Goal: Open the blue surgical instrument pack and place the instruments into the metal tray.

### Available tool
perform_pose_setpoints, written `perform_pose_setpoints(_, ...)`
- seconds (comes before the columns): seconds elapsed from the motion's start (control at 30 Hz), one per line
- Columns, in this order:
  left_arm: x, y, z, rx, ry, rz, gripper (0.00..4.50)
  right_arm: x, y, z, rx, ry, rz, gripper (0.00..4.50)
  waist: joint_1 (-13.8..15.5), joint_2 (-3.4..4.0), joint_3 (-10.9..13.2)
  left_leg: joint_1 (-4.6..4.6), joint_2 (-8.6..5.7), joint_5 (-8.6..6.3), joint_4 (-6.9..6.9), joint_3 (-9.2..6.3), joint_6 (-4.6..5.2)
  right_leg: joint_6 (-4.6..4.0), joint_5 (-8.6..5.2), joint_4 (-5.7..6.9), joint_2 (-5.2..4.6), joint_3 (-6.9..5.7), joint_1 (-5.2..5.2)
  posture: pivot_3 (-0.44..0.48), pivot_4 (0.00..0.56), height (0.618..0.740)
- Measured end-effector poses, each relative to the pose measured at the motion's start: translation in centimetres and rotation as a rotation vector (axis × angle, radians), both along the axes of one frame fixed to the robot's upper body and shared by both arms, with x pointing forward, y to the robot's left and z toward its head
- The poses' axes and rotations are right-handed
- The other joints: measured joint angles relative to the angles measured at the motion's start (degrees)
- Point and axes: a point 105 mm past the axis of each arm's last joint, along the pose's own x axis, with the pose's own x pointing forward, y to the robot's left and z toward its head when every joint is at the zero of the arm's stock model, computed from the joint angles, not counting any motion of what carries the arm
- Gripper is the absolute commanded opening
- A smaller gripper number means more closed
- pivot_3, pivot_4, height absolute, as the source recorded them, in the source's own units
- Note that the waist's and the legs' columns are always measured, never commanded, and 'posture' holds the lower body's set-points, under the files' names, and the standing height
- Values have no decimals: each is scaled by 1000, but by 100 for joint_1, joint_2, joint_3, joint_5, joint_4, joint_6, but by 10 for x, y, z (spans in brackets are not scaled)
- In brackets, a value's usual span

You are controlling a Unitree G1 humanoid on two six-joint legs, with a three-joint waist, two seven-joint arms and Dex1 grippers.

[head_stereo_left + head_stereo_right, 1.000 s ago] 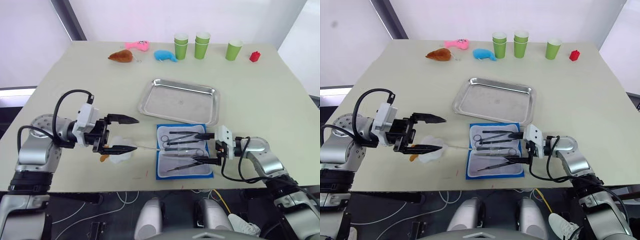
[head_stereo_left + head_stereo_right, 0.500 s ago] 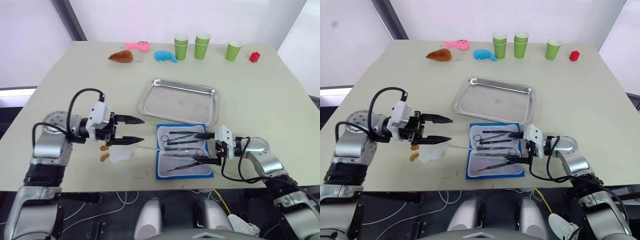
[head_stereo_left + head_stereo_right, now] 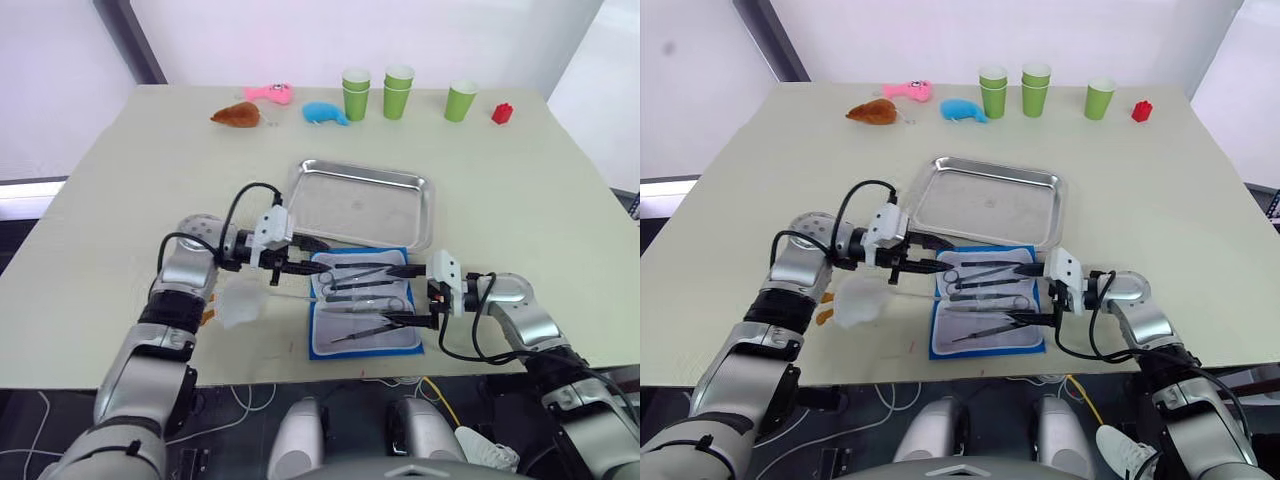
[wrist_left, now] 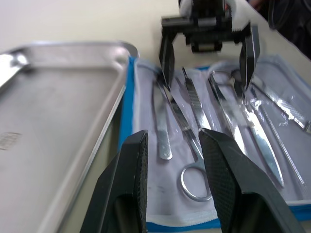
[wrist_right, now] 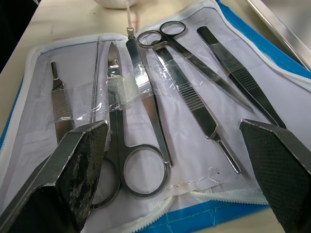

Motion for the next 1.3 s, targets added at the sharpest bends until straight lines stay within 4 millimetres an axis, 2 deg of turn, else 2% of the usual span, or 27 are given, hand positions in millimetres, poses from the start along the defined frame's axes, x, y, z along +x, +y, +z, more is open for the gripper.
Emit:
perform_pose_setpoints(0.2,7,-6,-7,17,-23,-6,1778,-1,2,-2,8,1,-6,4500,-39,0,0,1,0,0,0,-2,0,-1,0,1,1,3,0,0,150,739)
perform_pose_setpoints(0.37,7,-5,-20,37,-8,3,1778,0,3,-1,11,-6,-7,4500,-59,-1,-1,1,0,0,-1,-2,0,3,2,1,2,4,-1,0,150,739)
perform_pose_setpoints(0.6,14,-6,-22,59,-20,21,1778,1,2,-1,11,-10,-9,4500,-55,-1,-7,3,0,0,-1,-1,0,0,0,1,2,6,0,0,150,739)
perform_pose_setpoints(0.73,17,-8,-23,55,-18,37,604,1,2,-2,11,-9,-9,4500,-55,0,-9,3,0,0,-1,-1,0,1,1,1,2,7,0,0,150,739)
perform_pose_setpoints(0.8,17,-8,-25,58,-10,37,172,0,2,-3,11,-5,-10,4500,-55,0,-9,3,0,0,-1,-2,0,1,1,1,2,6,0,0,150,739)
perform_pose_setpoints(1.3,13,-6,-24,49,-21,35,172,-1,4,-4,-12,22,-11,4500,-71,-1,-11,5,2,0,-6,-8,0,-7,-4,0,3,7,-1,0,150,739)
